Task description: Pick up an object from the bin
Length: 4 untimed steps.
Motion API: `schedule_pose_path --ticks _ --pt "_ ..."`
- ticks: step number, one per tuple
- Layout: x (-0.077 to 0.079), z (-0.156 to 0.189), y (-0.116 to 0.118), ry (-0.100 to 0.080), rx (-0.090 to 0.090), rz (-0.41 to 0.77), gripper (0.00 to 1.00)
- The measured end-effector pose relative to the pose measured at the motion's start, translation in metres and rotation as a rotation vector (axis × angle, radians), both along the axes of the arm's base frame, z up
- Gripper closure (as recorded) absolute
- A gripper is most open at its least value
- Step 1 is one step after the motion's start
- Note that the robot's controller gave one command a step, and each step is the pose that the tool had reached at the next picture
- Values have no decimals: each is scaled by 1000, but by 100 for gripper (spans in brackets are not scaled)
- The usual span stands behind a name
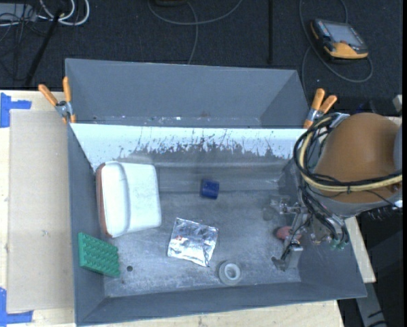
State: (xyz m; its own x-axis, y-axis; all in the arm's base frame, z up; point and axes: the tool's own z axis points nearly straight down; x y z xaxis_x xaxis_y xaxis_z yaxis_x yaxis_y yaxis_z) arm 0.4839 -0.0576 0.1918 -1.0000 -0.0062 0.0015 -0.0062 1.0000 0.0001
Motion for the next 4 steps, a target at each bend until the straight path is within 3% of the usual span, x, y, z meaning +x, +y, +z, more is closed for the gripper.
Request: schedule_pose_path --ticks 1,2,3,4 --pt "61 -126 -53 1 1 66 0" --pt "56 -122 -95 -2 4 376 0" --pt "55 -122 -96 -1 2 376 100" --pt "56 -122 -95 -3 4 375 0"
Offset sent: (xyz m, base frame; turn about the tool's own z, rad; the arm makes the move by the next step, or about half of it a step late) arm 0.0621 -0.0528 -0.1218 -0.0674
